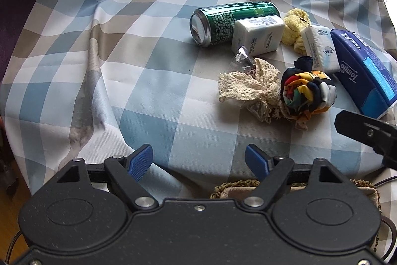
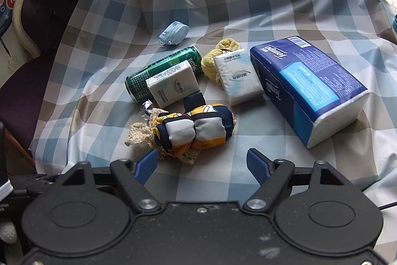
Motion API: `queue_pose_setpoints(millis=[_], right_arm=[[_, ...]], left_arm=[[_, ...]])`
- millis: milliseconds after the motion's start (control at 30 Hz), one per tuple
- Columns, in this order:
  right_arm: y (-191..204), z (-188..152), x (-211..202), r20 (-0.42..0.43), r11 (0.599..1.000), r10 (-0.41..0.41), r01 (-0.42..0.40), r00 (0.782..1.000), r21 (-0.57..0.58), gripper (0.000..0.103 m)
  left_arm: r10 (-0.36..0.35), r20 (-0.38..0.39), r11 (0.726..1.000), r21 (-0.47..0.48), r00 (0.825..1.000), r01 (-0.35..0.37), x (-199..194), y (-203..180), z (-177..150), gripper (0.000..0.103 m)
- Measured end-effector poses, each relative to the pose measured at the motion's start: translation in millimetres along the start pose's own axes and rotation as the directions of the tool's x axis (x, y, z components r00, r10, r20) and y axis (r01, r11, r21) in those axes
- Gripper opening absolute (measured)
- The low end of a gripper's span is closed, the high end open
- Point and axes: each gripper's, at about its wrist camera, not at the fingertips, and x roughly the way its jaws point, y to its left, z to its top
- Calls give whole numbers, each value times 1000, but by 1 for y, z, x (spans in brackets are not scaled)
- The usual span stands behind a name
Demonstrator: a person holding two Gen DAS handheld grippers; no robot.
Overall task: Organize soft objects
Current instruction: 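Move both tools back over the table toward the lace cloth and cloth bundle, then grasp the patterned cloth bundle with right tool while left grasps the lace cloth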
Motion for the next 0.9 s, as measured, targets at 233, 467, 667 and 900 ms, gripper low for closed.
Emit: queue_pose_setpoints(millis=[233,467,667,900], right_arm=[[5,12,29,-1,1000,-1,1,1000,-16,89],[1,23,59,-12,1000,1,-1,1000,-7,92],[4,28,74,-1,1000,18,-18,1000,-17,92],[3,37,87,19,997,76,-76,997,-3,90]], left_arm=[[-7,-9,1000,-12,1000,7,3,6,0,78],[-18,-11,1000,-11,1000,17,3,7,1,78],[-13,-13,1000,-4,1000,13,3,6,0,78],[-18,-20,1000,3,1000,18,4,4,-2,78]])
